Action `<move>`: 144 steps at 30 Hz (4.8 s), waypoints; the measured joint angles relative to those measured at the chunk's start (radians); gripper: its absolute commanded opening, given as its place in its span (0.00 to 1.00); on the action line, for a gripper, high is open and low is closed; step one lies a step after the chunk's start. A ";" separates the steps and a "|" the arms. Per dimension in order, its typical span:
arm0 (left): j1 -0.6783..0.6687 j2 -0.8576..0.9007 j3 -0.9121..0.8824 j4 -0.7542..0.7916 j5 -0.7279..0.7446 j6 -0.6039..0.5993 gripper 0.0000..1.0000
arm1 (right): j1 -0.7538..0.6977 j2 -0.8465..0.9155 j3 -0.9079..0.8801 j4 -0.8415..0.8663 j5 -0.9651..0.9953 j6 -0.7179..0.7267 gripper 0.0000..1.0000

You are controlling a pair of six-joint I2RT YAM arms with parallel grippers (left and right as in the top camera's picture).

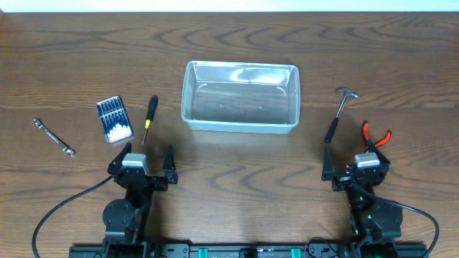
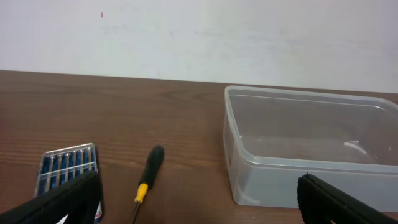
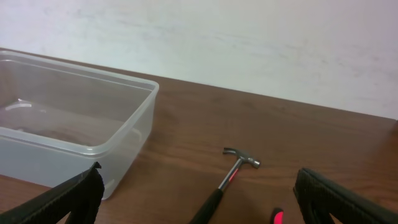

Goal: Pack container

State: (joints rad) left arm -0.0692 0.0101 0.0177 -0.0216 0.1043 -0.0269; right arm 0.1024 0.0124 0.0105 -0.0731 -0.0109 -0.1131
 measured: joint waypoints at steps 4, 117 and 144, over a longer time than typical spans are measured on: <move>0.000 0.000 0.000 0.000 0.000 0.000 0.98 | 0.000 0.000 0.000 0.000 0.000 0.000 0.99; 0.232 1.100 1.318 -1.093 -0.157 -0.103 0.98 | -0.225 2.082 1.678 -0.876 0.007 0.285 0.99; 0.232 1.100 1.318 -1.093 -0.157 -0.103 0.99 | -0.225 2.134 1.520 -0.716 -0.001 0.262 0.99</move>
State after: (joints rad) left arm 0.1627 1.1099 1.3354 -1.1149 -0.0528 -0.1295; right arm -0.1223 2.1460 1.5303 -0.7895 -0.0116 0.1490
